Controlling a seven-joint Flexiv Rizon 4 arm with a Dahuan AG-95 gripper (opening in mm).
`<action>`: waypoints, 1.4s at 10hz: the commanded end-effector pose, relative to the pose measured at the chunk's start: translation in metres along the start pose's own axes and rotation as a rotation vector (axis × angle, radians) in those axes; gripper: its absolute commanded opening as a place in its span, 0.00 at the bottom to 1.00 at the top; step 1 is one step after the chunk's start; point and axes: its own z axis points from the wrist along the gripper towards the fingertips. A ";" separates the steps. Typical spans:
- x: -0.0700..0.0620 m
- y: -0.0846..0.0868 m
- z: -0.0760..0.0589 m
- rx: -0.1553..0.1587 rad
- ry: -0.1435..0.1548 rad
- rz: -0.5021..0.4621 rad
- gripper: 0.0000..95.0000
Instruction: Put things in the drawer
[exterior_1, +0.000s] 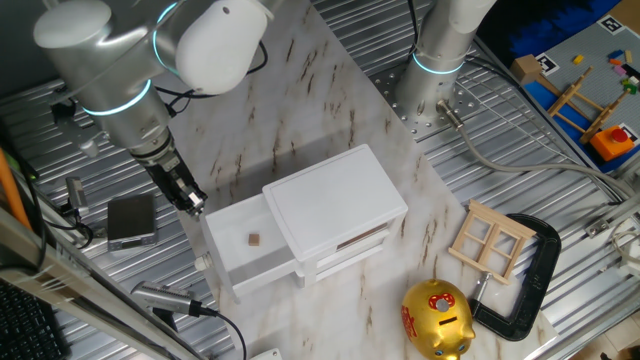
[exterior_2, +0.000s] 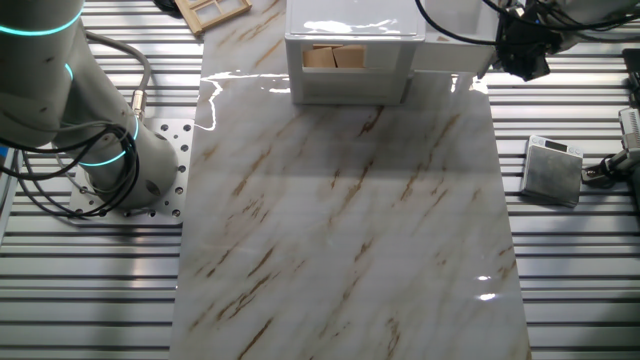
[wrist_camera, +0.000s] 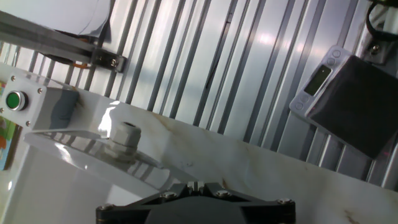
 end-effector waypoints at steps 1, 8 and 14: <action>-0.001 0.000 0.000 -0.005 -0.006 0.006 0.00; -0.003 -0.006 -0.004 -0.041 -0.019 0.012 0.00; -0.025 -0.014 -0.014 -0.058 -0.043 0.024 0.00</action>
